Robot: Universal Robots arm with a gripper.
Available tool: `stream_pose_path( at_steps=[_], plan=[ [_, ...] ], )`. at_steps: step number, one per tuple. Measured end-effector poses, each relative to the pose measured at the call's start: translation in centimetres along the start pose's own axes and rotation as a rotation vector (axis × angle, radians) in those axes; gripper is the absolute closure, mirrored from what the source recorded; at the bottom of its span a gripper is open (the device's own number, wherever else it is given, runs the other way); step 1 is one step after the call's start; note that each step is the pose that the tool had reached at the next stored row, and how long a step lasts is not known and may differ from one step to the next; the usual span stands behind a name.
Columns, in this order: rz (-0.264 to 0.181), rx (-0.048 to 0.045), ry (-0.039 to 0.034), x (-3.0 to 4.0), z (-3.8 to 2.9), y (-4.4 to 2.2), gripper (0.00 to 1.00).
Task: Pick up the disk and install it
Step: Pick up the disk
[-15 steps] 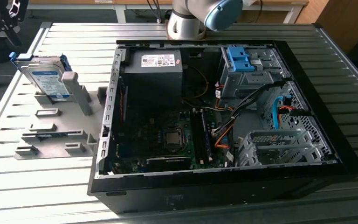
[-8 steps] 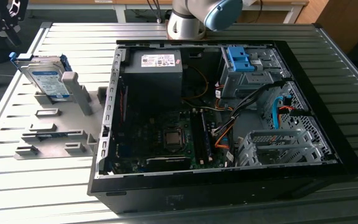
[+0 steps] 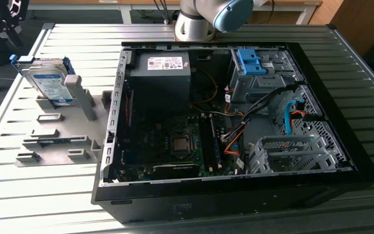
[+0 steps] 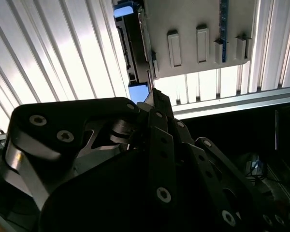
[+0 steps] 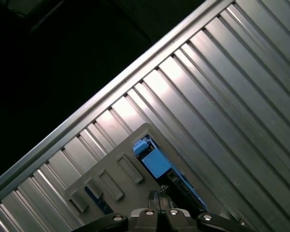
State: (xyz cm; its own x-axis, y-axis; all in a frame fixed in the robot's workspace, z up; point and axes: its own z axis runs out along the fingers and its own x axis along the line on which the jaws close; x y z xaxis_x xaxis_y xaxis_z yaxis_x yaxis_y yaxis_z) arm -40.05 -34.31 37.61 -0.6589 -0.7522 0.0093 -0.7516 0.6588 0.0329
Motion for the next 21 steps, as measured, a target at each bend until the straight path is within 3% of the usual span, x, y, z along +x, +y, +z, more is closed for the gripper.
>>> stream_pose_path(
  at_steps=[7,13,21],
  plan=[
    [-0.053,0.0005,0.0018,-0.08,0.02,0.07,0.89],
    [-0.147,0.0014,0.0050,-0.09,0.08,0.08,0.89],
    [-0.155,-0.0003,0.0032,-0.09,0.09,0.08,0.89]
  ],
)
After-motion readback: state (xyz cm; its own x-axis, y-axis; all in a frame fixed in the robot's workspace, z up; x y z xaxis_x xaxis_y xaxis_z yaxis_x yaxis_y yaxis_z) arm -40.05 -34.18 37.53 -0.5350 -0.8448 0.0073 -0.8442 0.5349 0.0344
